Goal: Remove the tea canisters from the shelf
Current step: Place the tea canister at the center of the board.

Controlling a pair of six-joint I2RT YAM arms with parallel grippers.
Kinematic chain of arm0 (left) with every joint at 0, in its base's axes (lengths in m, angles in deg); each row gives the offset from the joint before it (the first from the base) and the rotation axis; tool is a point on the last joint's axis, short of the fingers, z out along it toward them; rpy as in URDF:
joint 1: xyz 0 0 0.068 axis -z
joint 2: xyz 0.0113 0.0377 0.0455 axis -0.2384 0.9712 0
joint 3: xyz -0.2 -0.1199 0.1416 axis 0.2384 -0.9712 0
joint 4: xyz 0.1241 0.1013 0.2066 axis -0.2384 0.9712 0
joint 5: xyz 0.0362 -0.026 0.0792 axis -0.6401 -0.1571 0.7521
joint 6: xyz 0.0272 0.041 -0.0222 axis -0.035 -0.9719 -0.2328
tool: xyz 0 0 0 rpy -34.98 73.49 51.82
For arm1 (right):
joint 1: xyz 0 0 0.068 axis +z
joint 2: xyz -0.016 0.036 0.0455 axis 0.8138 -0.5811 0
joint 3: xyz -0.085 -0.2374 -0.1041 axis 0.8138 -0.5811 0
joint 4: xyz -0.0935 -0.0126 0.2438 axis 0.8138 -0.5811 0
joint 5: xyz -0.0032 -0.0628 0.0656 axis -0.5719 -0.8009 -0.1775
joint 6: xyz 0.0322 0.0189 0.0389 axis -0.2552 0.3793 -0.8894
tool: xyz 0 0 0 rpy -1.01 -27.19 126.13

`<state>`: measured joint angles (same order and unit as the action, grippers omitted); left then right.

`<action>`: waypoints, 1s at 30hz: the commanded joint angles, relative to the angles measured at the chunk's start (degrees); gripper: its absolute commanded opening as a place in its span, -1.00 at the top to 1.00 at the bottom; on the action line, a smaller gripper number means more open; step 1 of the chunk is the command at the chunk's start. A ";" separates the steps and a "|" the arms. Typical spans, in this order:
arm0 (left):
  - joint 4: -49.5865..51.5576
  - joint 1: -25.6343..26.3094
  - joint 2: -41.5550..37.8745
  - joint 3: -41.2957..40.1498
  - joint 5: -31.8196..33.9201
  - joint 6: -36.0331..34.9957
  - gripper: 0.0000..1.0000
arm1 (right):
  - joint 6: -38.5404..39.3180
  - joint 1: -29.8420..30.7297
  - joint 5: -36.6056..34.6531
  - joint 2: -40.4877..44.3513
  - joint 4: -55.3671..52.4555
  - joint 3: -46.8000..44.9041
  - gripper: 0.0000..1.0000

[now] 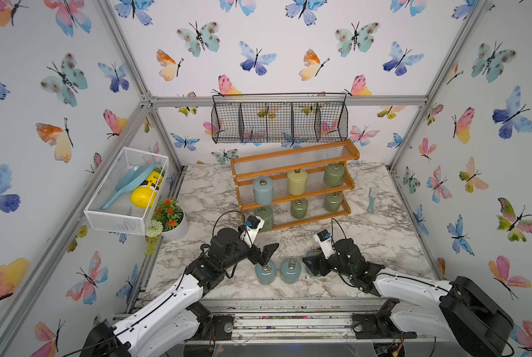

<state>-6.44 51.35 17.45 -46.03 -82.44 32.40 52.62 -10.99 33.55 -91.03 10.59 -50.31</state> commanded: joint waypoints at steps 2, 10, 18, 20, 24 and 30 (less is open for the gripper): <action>-0.25 -0.21 -0.56 2.20 0.56 -0.59 -0.97 | -0.56 0.29 -0.66 0.93 -0.39 -0.41 -0.65; 0.03 -0.21 -1.21 1.98 0.47 -0.42 -0.97 | -1.08 0.37 -0.27 1.28 -0.92 -0.36 -0.72; -0.24 -0.21 -2.10 1.28 0.67 -0.24 -0.97 | -1.17 0.46 0.07 1.72 -2.22 -0.16 -0.75; -0.24 -0.21 -2.13 1.27 0.65 -0.25 -0.97 | -1.22 0.48 0.13 1.79 -2.50 -0.15 -0.75; -0.07 -0.21 -2.14 1.28 0.64 -0.50 -0.97 | -1.52 0.55 0.62 1.89 -3.01 0.05 -0.76; -0.28 -0.22 -2.01 0.98 0.64 -0.59 -0.97 | -2.04 0.86 0.89 2.20 -3.88 0.03 -0.78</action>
<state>-6.33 51.35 16.18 -46.03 -82.28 32.31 51.47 -10.50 34.10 -89.72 8.33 -50.35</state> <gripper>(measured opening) 0.984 0.891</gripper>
